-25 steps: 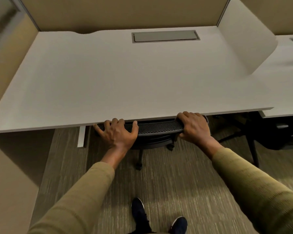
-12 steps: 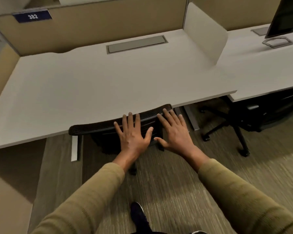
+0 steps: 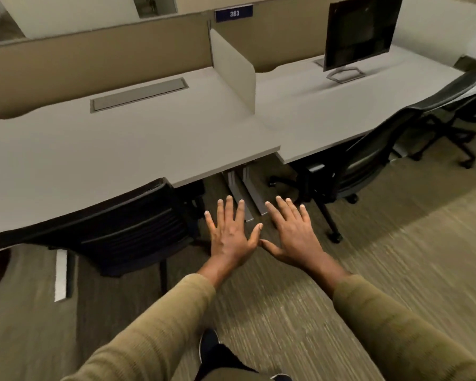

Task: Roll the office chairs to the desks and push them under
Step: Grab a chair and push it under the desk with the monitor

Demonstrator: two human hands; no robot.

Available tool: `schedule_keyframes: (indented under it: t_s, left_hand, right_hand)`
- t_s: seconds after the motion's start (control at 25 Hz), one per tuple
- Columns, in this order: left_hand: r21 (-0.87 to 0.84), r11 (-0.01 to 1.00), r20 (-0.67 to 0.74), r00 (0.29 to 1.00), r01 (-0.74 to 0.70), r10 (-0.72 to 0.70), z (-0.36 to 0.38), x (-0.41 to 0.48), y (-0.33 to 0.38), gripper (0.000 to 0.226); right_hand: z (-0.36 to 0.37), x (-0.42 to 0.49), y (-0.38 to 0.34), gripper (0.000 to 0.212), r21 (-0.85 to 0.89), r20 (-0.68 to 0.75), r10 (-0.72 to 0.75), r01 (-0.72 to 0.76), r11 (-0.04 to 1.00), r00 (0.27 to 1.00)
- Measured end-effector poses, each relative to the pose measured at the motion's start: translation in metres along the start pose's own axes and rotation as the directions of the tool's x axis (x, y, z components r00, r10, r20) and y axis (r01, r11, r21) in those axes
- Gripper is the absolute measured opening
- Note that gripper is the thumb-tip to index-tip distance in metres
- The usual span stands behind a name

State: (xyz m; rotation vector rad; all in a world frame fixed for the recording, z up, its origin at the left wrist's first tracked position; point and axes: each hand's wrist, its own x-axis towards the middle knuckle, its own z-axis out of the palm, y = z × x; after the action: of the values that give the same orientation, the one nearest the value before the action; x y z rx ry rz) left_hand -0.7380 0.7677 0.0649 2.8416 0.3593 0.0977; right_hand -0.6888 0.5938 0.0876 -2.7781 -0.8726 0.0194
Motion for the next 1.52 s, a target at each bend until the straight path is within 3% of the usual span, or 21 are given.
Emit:
schedule_keyframes:
  t_s: [0.44,0.84,1.12,1.32,1.52]
  left_hand:
    - [-0.069,0.984,0.073,0.982,-0.167,0.172,0.065,0.078,0.176,0.086]
    - [-0.101,0.987,0.122,0.983,-0.125,0.137,0.106,0.21,0.294,0.084]
    - [-0.175,0.978,0.126,0.982,-0.114,0.138,0.103,0.272,0.377,0.089]
    - [-0.334,0.932,-0.016,0.99,-0.14,0.143,0.095,0.299,0.451,0.097]
    - [-0.396,0.917,-0.093,0.992,0.047,-0.091,0.091,0.324,0.523,0.091]
  right_hand:
    - [-0.033,-0.016,0.174,0.092,-0.022,-0.061,0.164,-0.165,0.986,0.985]
    - [-0.068,0.056,0.333,0.096,-0.072,-0.037,0.177,-0.179,0.981,0.983]
    - [-0.098,0.082,0.434,0.086,-0.003,-0.077,0.208,-0.209,0.978,0.975]
    - [-0.129,0.087,0.518,0.047,0.039,-0.335,0.096,-0.089,0.995,0.937]
    - [-0.178,0.105,0.611,0.047,-0.004,-0.452,-0.044,0.048,0.999,0.891]
